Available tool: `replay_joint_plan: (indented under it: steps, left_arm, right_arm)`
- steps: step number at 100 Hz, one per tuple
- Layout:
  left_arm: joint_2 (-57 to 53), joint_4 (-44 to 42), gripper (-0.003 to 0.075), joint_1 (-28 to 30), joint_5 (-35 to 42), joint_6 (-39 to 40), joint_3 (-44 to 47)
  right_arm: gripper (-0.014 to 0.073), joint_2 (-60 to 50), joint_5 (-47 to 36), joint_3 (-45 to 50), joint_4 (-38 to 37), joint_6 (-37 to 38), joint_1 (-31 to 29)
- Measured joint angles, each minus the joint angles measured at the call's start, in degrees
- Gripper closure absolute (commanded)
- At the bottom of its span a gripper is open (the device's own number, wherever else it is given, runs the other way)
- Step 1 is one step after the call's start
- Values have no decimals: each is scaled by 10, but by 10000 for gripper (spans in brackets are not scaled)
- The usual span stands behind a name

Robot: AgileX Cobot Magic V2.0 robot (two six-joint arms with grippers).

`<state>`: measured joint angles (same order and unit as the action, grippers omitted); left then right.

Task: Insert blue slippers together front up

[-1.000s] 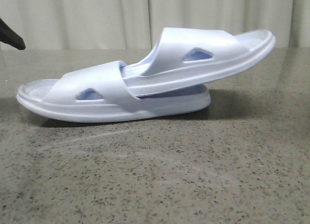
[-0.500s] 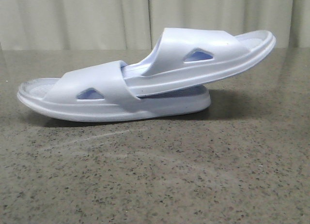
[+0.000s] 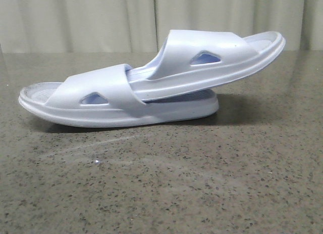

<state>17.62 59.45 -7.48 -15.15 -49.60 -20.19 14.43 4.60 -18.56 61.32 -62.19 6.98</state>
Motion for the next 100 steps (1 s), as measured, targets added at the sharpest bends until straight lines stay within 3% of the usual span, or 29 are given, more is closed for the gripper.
replay_joint_plan:
  steps: [27, 41, 53, 62, 68, 100]
  left_arm:
    - [-72, -4, 304, 0, 0, -1, 88]
    - [-73, -5, 393, 0, 0, -1, 97]
    - [-73, -5, 528, 0, 0, -1, 97]
    - [-73, -5, 631, 0, 2, -1, 97]
    - [-73, -5, 707, 0, 2, -1, 97]
    - [-73, 3, 704, 0, 3, -1, 97]
  right_arm:
    - [188, -29, -3, 39, 0, 0, 0]
    - [383, -29, -8, 39, 0, 0, 0]
    - [594, -29, -10, 39, 0, 0, 0]
    - [703, -29, -11, 39, 0, 0, 0]
    - [701, -29, -11, 39, 0, 0, 0]
    - [701, -29, -10, 39, 0, 0, 0]
